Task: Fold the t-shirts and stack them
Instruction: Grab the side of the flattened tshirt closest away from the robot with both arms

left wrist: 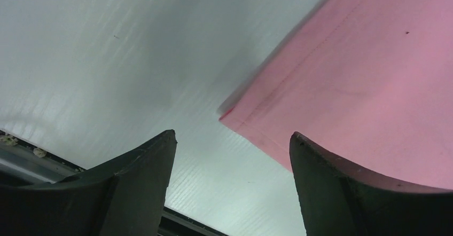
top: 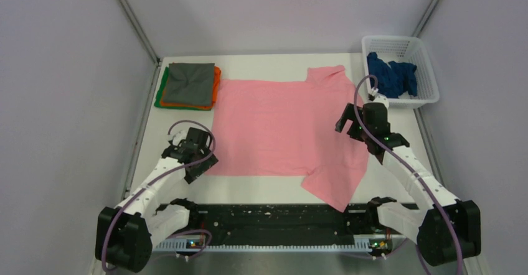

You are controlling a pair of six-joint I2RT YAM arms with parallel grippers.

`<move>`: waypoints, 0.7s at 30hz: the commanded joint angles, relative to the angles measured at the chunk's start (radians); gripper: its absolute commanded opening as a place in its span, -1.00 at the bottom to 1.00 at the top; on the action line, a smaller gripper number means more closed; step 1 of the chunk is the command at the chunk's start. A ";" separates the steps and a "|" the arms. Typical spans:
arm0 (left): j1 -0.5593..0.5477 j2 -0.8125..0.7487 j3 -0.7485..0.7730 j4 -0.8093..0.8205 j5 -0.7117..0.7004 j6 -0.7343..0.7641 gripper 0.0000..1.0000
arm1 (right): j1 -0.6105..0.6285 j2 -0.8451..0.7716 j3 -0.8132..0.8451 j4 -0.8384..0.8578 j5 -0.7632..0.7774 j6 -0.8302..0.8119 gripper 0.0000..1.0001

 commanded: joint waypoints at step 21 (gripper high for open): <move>0.003 0.181 -0.036 0.131 0.014 -0.096 -0.28 | 0.002 -0.032 -0.015 -0.031 0.059 0.048 0.97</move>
